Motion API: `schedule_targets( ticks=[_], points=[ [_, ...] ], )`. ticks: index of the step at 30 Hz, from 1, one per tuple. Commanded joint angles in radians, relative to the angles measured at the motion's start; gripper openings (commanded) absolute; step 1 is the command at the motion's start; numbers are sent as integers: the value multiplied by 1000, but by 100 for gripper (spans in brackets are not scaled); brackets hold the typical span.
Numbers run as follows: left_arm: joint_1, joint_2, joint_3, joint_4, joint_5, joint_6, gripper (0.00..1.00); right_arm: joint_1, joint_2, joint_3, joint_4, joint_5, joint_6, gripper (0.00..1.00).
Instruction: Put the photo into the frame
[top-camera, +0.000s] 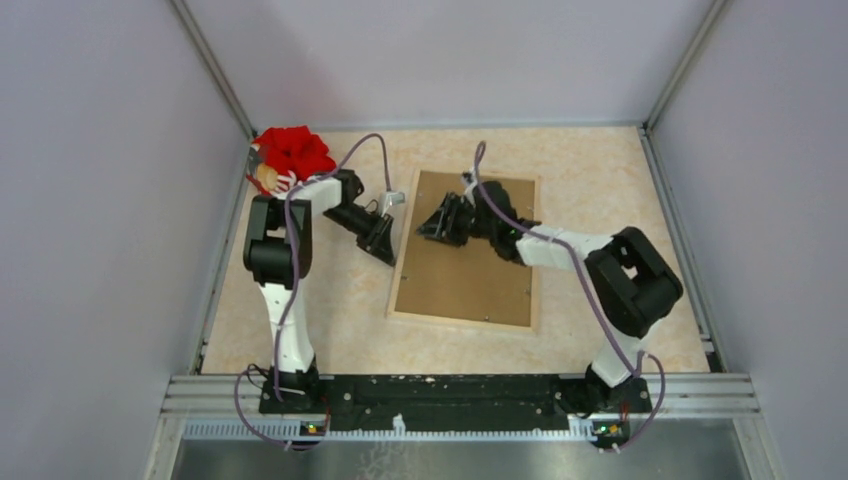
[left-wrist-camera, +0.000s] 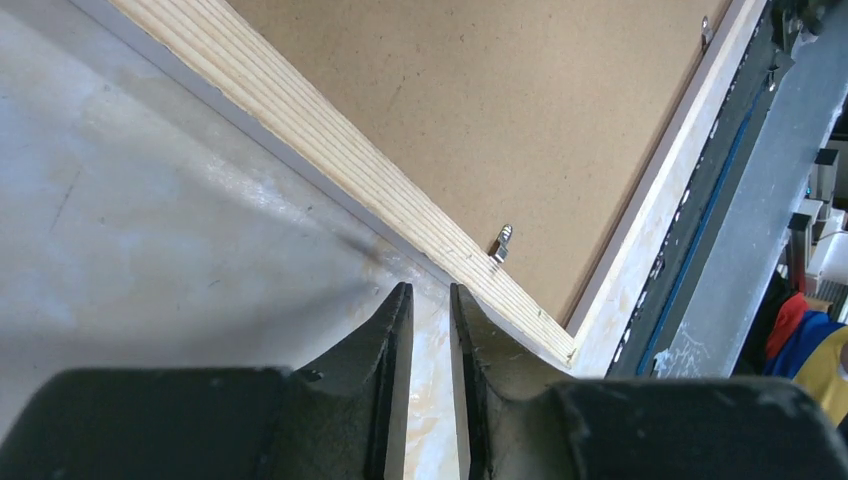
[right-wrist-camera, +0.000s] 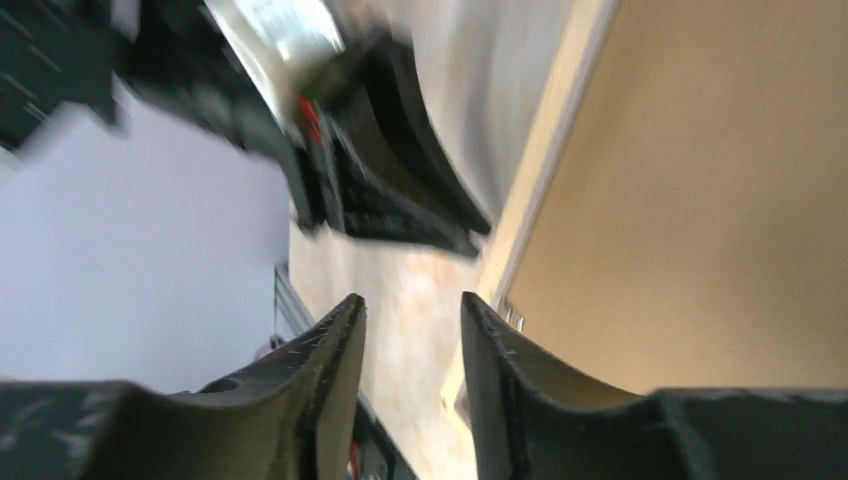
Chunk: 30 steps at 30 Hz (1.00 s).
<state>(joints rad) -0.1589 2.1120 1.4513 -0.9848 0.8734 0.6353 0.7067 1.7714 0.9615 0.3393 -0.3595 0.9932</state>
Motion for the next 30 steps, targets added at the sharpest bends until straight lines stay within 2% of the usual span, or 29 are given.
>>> schedule_targets(
  ticks=[1, 3, 7, 10, 13, 16, 22, 30],
  points=[
    [2, -42, 27, -4, 7, 5, 28, -134, -14, 175, -115, 2, -135, 44],
    [2, -18, 78, 8, 12, -24, 29, -174, 54, 272, -187, 37, -212, 46],
    [5, 61, 229, 49, 38, -111, 40, -237, 236, 465, -277, 17, -292, 49],
    [5, 119, 309, 120, 43, -205, 40, -262, 353, 590, -293, -2, -302, 44],
    [5, 190, 388, 102, 51, -247, 37, -268, 442, 675, -300, -22, -295, 39],
    [5, 224, 399, 98, 69, -251, 35, -271, 519, 739, -310, -38, -287, 30],
    [5, 232, 365, 92, 69, -237, 29, -270, 596, 800, -301, -63, -274, 22],
    [4, 236, 343, 102, 75, -237, 25, -266, 679, 877, -331, -108, -266, 18]
  ],
)
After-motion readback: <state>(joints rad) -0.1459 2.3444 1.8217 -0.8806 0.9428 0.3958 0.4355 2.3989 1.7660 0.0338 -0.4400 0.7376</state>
